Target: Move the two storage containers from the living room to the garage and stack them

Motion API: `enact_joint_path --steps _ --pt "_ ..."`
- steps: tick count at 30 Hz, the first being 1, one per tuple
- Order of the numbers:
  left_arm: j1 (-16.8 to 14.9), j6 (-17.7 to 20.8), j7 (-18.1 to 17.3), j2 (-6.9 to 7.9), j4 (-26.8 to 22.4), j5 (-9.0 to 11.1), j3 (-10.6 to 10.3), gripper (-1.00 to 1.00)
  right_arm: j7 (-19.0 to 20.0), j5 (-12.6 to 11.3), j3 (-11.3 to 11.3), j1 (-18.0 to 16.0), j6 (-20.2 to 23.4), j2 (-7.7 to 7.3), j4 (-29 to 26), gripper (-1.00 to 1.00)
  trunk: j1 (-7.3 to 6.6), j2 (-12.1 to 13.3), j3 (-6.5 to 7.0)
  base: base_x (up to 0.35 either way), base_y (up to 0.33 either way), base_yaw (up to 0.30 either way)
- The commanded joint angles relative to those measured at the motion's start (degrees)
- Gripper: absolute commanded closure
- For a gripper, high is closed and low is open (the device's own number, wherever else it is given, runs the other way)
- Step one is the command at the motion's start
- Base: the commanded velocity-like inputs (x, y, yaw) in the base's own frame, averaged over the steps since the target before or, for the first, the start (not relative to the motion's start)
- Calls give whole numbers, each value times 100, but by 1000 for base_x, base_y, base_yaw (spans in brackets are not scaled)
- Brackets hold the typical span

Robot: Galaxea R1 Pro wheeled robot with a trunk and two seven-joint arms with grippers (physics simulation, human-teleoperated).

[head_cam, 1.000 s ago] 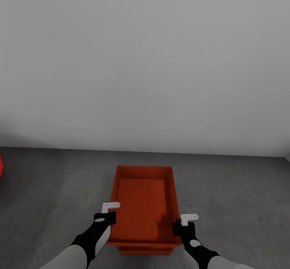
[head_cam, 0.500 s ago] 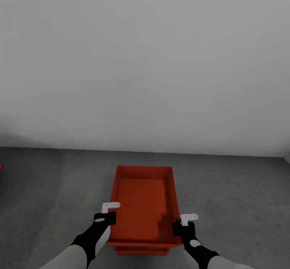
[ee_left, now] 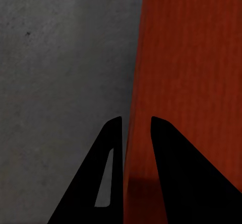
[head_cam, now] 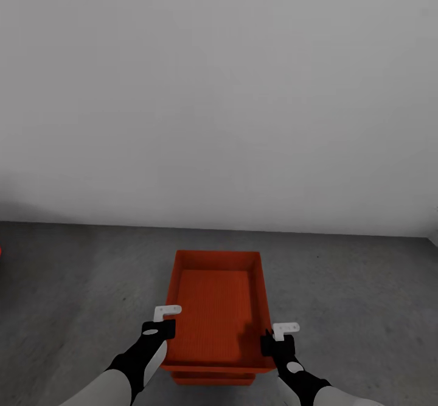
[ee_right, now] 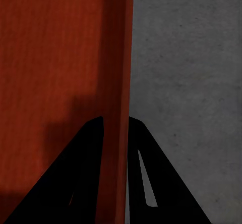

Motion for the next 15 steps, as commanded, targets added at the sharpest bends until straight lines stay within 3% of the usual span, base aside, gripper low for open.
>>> enact_joint_path --steps 1,6,15 --pt "0 36 68 -4 -16 17 -17 100 -53 -131 -107 -7 -41 4 15 100 1 -5 -6 0 0 0" --pt "0 37 68 -4 -16 22 -17 100 -53 -131 -107 -7 -38 4 15 100 1 -5 -6 0 0 21" --pt "0 37 76 -8 -16 26 -17 100 -53 -137 -107 -7 -38 4 15 100 1 -5 -6 0 0 127"
